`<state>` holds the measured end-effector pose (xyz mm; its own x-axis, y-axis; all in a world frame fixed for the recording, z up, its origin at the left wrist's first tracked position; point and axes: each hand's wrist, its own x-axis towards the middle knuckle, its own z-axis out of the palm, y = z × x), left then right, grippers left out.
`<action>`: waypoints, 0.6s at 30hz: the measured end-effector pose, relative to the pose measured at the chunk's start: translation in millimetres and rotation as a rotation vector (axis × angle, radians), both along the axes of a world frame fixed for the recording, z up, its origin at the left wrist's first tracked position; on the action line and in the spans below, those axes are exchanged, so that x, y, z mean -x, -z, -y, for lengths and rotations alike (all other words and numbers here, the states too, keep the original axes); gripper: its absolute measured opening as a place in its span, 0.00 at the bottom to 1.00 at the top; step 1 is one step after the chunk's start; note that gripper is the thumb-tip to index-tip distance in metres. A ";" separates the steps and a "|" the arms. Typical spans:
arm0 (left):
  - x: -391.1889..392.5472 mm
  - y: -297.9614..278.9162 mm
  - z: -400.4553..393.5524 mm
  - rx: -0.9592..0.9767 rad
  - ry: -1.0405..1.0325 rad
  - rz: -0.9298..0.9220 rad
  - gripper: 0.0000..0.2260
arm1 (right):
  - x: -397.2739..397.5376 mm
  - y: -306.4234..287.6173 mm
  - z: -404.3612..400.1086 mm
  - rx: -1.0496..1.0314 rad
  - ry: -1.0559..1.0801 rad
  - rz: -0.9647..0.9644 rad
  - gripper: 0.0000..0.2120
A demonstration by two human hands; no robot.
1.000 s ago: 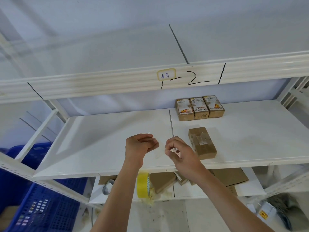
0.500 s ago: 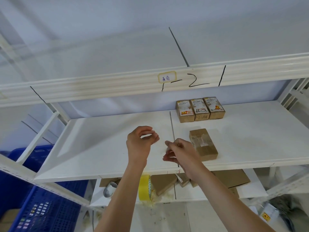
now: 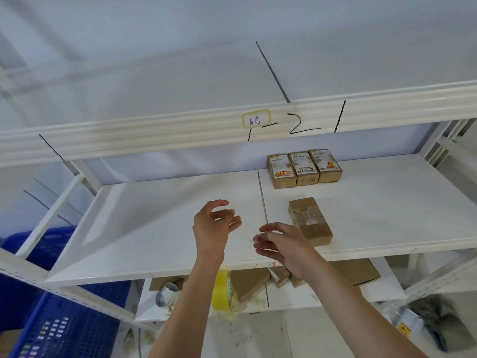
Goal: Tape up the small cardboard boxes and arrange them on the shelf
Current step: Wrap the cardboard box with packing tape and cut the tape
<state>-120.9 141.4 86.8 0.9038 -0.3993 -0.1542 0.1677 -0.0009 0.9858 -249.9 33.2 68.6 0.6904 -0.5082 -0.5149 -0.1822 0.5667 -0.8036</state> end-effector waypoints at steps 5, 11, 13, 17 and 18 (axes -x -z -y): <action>3.7 10.9 -1.9 0.031 -0.006 -0.118 0.11 | 0.6 3.2 -3.2 0.074 -0.005 -0.005 0.12; 6.1 20.8 2.7 0.055 -0.036 -0.152 0.10 | 1.5 5.7 -7.8 0.144 0.059 -0.101 0.10; 6.4 22.7 3.4 0.070 -0.052 -0.168 0.09 | 0.7 6.3 -8.9 0.120 0.101 -0.069 0.10; 2.9 23.7 2.0 0.134 -0.110 -0.252 0.14 | -0.9 9.5 -6.8 0.226 0.119 -0.145 0.12; 1.7 24.4 1.2 0.149 -0.125 -0.272 0.17 | -1.8 10.6 -6.3 0.246 0.123 -0.168 0.13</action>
<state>-122.6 140.3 62.4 0.8808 -0.3241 -0.3452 0.4149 0.1771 0.8925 -248.2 39.5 58.0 0.5322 -0.7057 -0.4677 -0.2658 0.3852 -0.8837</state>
